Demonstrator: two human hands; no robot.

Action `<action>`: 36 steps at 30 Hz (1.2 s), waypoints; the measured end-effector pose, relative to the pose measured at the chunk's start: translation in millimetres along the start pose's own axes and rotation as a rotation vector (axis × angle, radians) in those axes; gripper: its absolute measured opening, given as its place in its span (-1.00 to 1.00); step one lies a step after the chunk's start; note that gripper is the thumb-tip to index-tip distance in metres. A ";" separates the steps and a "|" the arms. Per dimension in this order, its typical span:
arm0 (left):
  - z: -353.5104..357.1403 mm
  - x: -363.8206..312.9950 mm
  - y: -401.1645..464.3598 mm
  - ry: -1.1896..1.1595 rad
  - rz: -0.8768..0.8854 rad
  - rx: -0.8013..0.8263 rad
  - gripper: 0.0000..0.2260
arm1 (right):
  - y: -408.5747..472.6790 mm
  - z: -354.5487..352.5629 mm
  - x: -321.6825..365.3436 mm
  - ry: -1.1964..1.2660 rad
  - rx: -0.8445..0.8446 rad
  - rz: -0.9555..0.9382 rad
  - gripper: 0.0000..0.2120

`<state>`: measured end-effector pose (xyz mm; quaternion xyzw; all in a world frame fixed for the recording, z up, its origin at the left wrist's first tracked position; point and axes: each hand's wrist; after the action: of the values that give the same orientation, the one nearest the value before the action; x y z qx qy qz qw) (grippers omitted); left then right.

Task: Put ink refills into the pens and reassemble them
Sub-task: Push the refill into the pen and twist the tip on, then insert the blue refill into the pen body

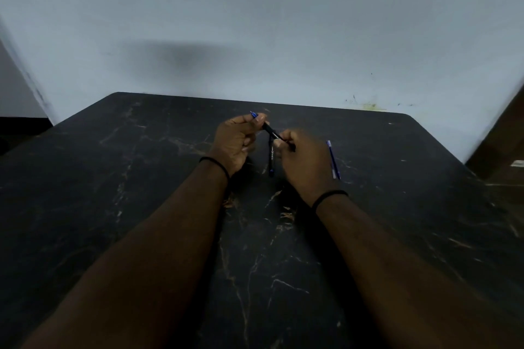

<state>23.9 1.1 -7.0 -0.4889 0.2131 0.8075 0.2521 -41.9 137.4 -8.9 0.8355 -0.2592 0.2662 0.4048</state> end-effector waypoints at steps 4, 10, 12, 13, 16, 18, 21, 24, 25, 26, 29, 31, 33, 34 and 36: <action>-0.1 -3.7 -0.5 -0.009 0.002 0.016 -0.89 | -0.4 -0.3 -0.7 0.055 0.001 0.042 -0.85; -0.7 -4.1 -0.5 0.018 0.020 0.046 -0.88 | -3.5 -2.1 3.7 0.145 0.004 0.118 -0.80; -2.1 -3.6 1.1 0.009 0.021 0.056 -0.87 | -3.6 -2.7 4.4 0.163 0.009 0.126 -0.81; -3.2 -3.2 1.9 0.006 0.022 0.064 -0.87 | -3.7 -2.5 4.8 0.171 0.011 0.130 -0.81; -6.2 -2.1 3.7 0.006 0.026 0.083 -0.86 | -3.8 -0.7 4.9 0.195 0.014 0.153 -0.78; -6.1 -2.3 3.6 0.021 0.035 0.084 -0.88 | -4.6 0.1 5.3 0.221 0.006 0.165 -0.80; -3.5 -3.5 2.4 0.006 0.068 0.023 -0.90 | -4.9 -0.1 6.5 0.239 -0.040 0.158 -0.85; -11.0 -9.4 4.5 -0.018 0.154 -0.270 -0.84 | -3.5 -0.6 6.3 0.243 -0.092 0.184 -0.88; -16.5 -12.8 6.6 0.016 0.212 -0.395 -0.81 | -3.2 -1.0 5.3 0.239 -0.097 0.199 -0.89; -22.3 -16.5 8.7 0.111 0.294 -0.513 -0.82 | -2.9 -1.8 4.1 0.228 -0.101 0.204 -0.89; -35.7 -23.0 10.7 0.690 0.517 -0.739 -0.77 | -2.9 -4.1 1.3 0.185 -0.114 0.189 -0.87; -36.6 -22.8 5.7 0.978 0.520 -0.692 -0.71 | -3.2 -4.4 1.4 0.152 -0.106 0.176 -0.87; -34.3 -16.5 2.9 1.164 0.458 -0.554 -0.64 | -3.6 -4.1 1.4 0.142 -0.095 0.172 -0.87; -31.7 -13.0 2.7 1.242 0.427 -0.480 -0.63 | -3.6 -4.0 1.0 0.142 -0.095 0.169 -0.87; -25.6 -10.4 4.0 1.402 0.358 -0.380 -0.65 | -3.4 -3.4 0.1 0.137 -0.100 0.158 -0.87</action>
<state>43.0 -19.2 -8.3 -0.8820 0.2571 0.3580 -0.1670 -40.4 141.9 -8.8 0.7711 -0.3089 0.3405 0.4404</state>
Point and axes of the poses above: each hand's wrist, its own y-axis towards the middle knuckle, its own z-axis out of the palm, x = y × z, and after that the axes turned 5 degrees about -x, right-handed
